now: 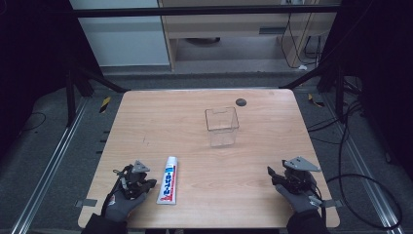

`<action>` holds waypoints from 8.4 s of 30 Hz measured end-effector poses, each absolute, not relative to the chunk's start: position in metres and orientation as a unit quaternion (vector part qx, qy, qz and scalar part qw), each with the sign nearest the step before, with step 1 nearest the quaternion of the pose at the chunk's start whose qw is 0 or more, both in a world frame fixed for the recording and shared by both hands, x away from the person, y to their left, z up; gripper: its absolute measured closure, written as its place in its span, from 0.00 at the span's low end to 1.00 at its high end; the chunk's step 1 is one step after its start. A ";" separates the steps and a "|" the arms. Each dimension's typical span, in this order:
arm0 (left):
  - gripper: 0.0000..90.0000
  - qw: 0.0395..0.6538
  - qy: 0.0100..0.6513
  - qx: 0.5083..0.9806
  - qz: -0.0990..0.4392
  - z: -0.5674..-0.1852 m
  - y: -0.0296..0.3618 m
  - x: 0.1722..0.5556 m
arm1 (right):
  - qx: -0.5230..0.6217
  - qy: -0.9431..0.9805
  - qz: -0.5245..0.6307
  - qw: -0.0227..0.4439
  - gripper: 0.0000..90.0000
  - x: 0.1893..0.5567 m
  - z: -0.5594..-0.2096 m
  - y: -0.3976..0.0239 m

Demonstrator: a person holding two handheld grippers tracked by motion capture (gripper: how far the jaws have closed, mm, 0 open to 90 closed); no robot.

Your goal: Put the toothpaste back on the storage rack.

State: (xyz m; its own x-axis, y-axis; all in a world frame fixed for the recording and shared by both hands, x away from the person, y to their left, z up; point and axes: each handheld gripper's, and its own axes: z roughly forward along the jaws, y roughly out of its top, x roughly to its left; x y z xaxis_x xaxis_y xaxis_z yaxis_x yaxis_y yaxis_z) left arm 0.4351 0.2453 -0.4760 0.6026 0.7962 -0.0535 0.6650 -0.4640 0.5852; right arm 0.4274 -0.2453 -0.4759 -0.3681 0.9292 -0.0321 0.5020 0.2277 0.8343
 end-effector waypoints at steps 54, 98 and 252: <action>1.00 0.321 0.349 0.875 0.099 -0.479 0.177 0.448 | 0.491 0.739 0.373 0.272 0.38 0.433 -0.480 -0.244; 1.00 0.294 0.413 0.851 0.133 -0.467 0.206 0.529 | 0.491 0.743 0.366 0.268 0.36 0.433 -0.482 -0.244; 0.42 0.181 0.378 0.907 0.050 -0.471 0.128 0.526 | 0.498 0.751 0.353 0.253 0.34 0.439 -0.485 -0.244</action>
State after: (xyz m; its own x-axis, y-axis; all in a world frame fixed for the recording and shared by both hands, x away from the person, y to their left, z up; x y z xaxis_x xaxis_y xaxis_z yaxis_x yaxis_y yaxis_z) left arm 0.5261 0.1279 -0.4706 0.7092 0.7035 -0.0459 0.6672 -0.6486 0.3661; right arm 0.4392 -0.2438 -0.4846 -0.3755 0.9264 -0.0285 0.5696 0.2549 0.7814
